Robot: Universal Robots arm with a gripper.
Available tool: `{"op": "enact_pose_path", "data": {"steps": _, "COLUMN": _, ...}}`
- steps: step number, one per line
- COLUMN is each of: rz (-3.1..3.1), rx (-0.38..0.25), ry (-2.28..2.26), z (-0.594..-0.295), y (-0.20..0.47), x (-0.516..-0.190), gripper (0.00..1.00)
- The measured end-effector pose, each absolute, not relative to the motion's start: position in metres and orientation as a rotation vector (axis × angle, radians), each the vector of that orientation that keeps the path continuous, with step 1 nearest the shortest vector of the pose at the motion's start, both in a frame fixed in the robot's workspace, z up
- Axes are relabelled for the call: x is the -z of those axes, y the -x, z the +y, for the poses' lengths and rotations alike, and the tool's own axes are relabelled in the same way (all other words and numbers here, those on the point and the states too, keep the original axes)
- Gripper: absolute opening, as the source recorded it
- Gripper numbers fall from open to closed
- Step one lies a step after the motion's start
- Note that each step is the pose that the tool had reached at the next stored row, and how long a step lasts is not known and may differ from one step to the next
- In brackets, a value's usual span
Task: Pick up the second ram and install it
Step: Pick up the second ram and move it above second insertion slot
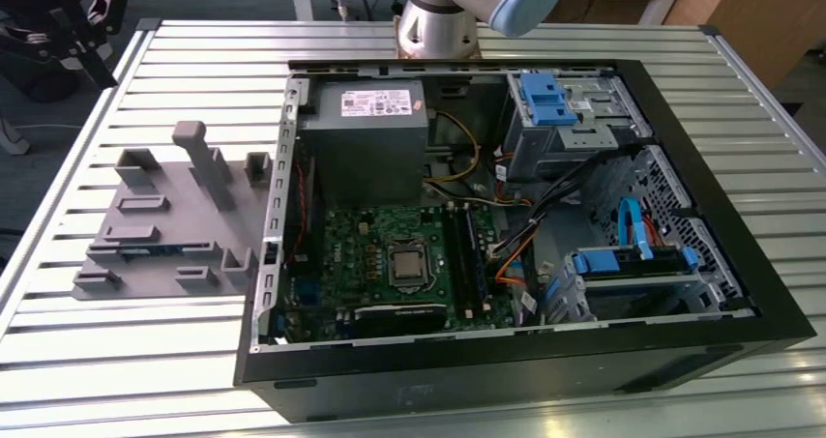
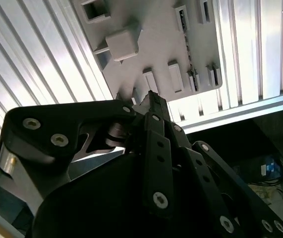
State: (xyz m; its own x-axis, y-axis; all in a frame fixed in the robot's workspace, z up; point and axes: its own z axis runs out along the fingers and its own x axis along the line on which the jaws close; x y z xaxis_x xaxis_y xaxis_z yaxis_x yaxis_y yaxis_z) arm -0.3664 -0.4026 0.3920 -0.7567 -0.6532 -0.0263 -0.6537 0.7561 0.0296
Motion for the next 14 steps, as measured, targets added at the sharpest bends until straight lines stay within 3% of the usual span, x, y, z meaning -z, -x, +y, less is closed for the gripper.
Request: {"op": "enact_pose_path", "data": {"steps": 14, "rz": 2.850, "rx": -0.059, "ry": 1.293, "z": -0.4026, "y": 0.3664, "x": -0.3917, "gripper": 0.11}}
